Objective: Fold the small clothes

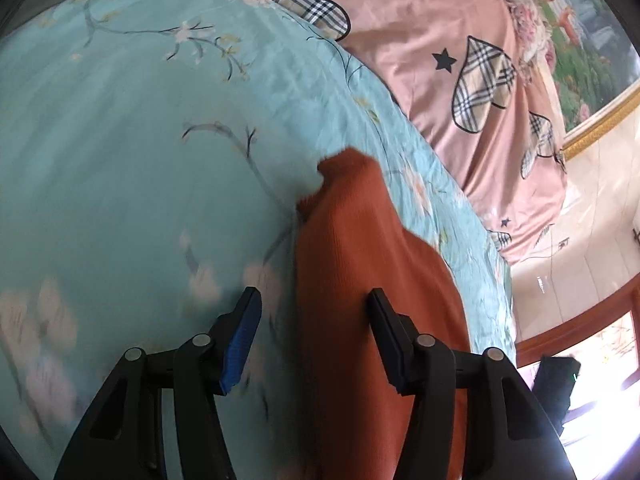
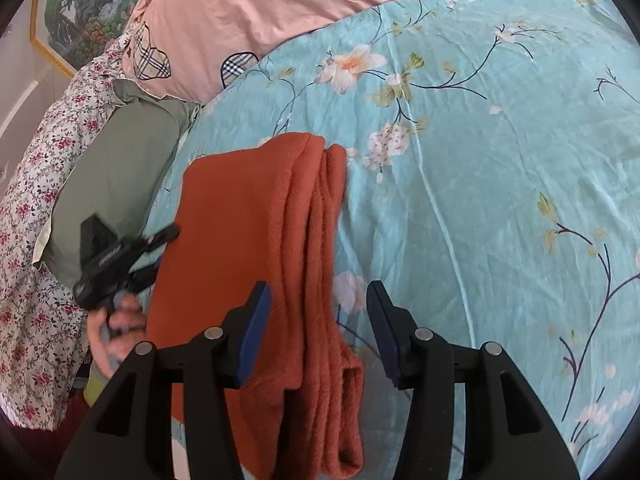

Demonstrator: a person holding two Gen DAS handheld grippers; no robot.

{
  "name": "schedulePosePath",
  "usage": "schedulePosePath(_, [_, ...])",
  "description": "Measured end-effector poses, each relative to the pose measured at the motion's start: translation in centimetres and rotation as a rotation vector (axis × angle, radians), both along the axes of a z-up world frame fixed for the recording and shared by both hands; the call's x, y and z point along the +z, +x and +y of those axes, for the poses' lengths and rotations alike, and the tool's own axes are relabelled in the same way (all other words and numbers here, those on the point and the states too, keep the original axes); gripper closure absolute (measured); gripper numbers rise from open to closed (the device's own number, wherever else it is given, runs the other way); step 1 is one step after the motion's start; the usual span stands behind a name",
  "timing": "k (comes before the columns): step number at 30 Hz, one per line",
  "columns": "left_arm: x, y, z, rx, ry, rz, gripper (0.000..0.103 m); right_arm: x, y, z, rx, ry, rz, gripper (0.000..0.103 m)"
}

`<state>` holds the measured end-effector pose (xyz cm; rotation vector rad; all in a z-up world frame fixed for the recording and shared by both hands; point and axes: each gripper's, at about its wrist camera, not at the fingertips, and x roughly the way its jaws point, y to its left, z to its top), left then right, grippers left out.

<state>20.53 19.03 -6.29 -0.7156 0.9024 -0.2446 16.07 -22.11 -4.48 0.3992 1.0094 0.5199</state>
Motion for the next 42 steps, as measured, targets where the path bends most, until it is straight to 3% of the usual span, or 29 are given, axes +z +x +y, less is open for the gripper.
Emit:
schedulePosePath(3, [-0.2, 3.1, -0.4, -0.024, 0.014, 0.017, 0.081, 0.4, -0.4, 0.5, 0.012, 0.001, -0.008, 0.052])
schedulePosePath(7, [0.8, 6.9, -0.4, -0.022, 0.07, 0.011, 0.095, 1.0, -0.8, 1.2, 0.032, 0.003, -0.018, 0.052])
schedulePosePath(13, [6.1, 8.0, 0.9, 0.078, 0.185, -0.074, 0.098, 1.5, -1.2, 1.6, 0.047, -0.016, -0.04, 0.052])
schedulePosePath(19, [8.5, 2.9, -1.0, 0.034, 0.2, -0.136, 0.097, 2.2, -1.1, 2.1, 0.034, -0.006, -0.082, 0.053])
schedulePosePath(27, [7.9, -5.4, -6.6, -0.156, 0.189, -0.168, 0.094, 2.1, 1.5, 4.2, 0.065, -0.063, -0.098, 0.061])
schedulePosePath(33, [5.9, -10.0, -9.2, -0.264, 0.219, -0.136, 0.094, -0.1, 3.3, 5.0, 0.064, -0.105, -0.038, 0.069])
schedulePosePath(34, [5.7, -10.5, -9.4, -0.271, 0.223, -0.134, 0.094, -0.2, 3.4, 5.0, 0.058, -0.103, -0.033, 0.075])
schedulePosePath(35, [5.5, -10.9, -9.5, -0.281, 0.218, -0.131, 0.094, -0.1, 3.4, 5.0, 0.056, -0.103, -0.034, 0.088])
schedulePosePath(40, [5.9, -11.2, -9.6, -0.293, 0.211, -0.141, 0.093, 3.4, 2.4, 4.4, 0.071, -0.009, -0.133, 0.093])
schedulePosePath(42, [6.0, -11.3, -9.8, -0.306, 0.205, -0.152, 0.088, 5.1, 1.4, 3.5, 0.048, 0.028, -0.191, 0.093])
